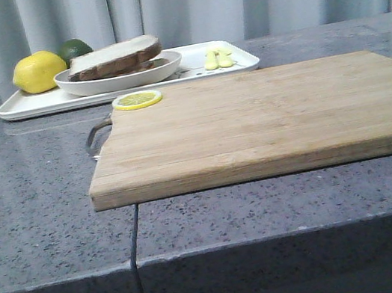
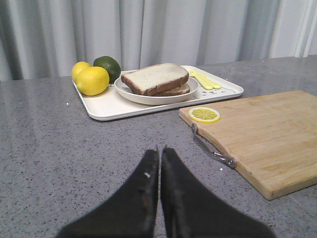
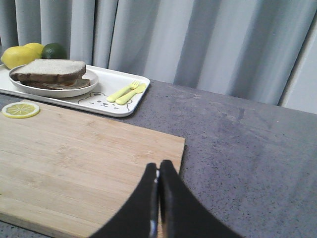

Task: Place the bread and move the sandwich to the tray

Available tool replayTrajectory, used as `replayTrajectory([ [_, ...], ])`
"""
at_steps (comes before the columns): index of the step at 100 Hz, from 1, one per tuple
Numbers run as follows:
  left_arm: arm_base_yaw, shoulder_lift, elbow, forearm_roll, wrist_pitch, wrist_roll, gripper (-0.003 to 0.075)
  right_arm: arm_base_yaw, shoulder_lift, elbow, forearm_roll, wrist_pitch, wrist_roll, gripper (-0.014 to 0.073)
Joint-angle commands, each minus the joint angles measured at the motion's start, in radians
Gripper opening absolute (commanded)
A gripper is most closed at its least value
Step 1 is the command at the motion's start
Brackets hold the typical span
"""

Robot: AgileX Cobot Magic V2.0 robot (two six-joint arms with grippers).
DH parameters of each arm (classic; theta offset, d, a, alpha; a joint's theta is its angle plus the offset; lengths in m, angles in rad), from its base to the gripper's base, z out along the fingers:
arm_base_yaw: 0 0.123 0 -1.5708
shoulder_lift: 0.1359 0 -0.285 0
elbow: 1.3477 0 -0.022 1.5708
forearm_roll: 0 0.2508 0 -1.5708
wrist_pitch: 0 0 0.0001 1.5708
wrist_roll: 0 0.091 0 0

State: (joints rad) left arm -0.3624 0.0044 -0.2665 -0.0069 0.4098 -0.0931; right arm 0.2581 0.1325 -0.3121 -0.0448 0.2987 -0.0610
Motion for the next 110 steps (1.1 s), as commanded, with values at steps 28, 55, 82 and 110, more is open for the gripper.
replayTrajectory([
  [28,0.07,0.014,0.021,0.034,-0.083,-0.008,-0.0019,-0.008,0.009,-0.027,-0.004,-0.073,-0.001,-0.0067],
  [55,0.29,-0.033,0.166,0.029,-0.178,-0.008,-0.0019,-0.008,0.009,-0.027,-0.004,-0.073,-0.001,-0.0067],
  [82,0.312,-0.043,0.286,0.055,-0.304,-0.008,-0.0019,-0.008,0.009,-0.027,-0.004,-0.074,-0.001,-0.0067],
  [110,0.312,-0.043,0.284,0.072,-0.284,-0.008,-0.0019,-0.008,0.009,-0.027,-0.004,-0.074,-0.001,-0.0067],
])
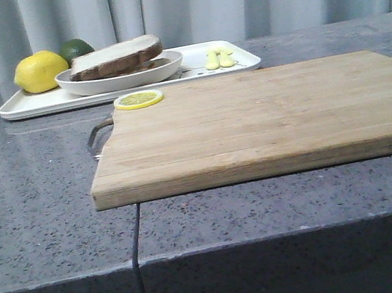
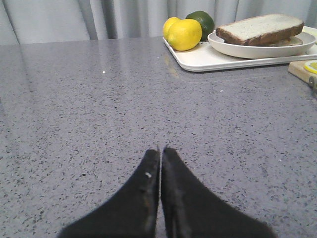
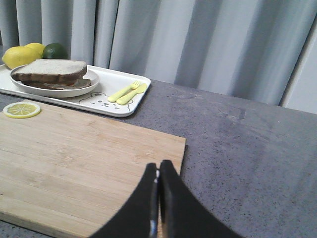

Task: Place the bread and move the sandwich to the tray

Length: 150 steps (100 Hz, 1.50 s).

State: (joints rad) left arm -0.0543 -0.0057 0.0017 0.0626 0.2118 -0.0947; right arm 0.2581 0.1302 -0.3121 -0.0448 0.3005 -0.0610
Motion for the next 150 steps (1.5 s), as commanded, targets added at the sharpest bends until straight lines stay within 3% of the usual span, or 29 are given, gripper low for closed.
replayTrajectory([
  [1,0.004,-0.032,0.016,0.002,-0.086,-0.006,-0.0019,-0.008,0.012,-0.027,-0.004,-0.076,-0.001,-0.0067],
  [79,0.004,-0.032,0.016,0.002,-0.086,-0.006,-0.0019,-0.01,0.012,-0.014,-0.031,-0.08,-0.011,-0.0067],
  [109,0.004,-0.032,0.016,0.002,-0.086,-0.006,-0.0019,-0.138,-0.103,0.156,-0.044,-0.17,0.045,-0.0067],
  [136,0.004,-0.032,0.016,0.002,-0.086,-0.006,-0.0019,-0.166,-0.16,0.338,-0.043,-0.242,0.148,-0.0067],
  [150,0.004,-0.032,0.016,0.002,-0.086,-0.006,-0.0019,-0.166,-0.16,0.339,-0.044,-0.219,0.164,-0.0067],
])
